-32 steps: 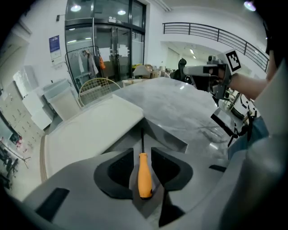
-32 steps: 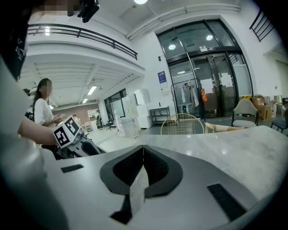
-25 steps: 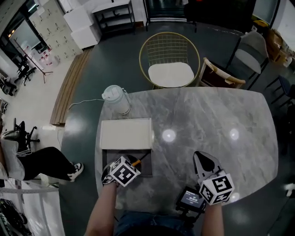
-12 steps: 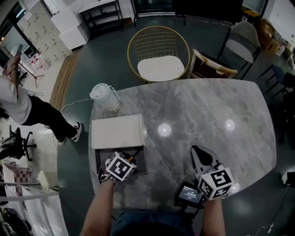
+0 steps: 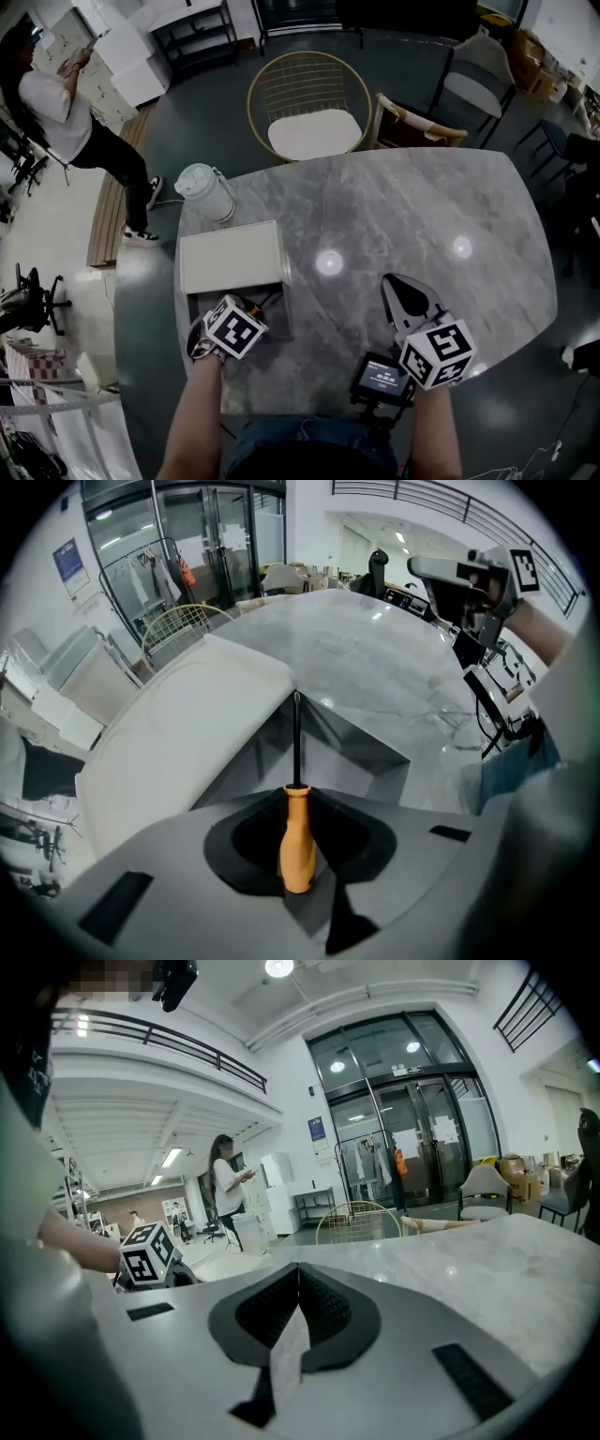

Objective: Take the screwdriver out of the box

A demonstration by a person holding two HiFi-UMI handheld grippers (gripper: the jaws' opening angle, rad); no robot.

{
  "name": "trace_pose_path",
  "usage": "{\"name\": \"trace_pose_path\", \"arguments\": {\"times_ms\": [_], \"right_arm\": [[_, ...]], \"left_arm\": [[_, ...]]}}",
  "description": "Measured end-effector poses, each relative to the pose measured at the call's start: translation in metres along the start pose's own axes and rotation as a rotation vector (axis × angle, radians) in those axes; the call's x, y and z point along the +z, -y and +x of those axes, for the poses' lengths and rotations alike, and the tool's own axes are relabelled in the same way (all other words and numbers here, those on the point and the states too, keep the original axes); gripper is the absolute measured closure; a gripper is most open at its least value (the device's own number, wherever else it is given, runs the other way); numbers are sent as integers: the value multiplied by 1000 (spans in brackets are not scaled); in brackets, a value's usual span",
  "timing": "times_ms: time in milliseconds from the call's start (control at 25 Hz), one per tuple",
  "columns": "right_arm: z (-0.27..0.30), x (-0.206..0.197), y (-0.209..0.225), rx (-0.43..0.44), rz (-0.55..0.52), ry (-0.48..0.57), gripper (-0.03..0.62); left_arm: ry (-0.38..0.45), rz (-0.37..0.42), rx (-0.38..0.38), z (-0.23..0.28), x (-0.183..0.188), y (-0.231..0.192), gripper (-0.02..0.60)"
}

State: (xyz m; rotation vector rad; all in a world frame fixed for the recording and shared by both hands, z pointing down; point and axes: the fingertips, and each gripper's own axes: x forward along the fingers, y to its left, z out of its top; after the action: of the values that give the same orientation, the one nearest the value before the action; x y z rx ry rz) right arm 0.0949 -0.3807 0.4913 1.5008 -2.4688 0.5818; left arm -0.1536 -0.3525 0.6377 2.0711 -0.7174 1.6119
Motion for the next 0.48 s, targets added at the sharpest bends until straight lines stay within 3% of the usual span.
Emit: {"name": "trace_pose_path", "arguments": {"times_ms": [480], "right_arm": [[-20,12,-9,8,-7,53,569]], "left_arm": [[110,-18,55,-34,9,9,500]]}}
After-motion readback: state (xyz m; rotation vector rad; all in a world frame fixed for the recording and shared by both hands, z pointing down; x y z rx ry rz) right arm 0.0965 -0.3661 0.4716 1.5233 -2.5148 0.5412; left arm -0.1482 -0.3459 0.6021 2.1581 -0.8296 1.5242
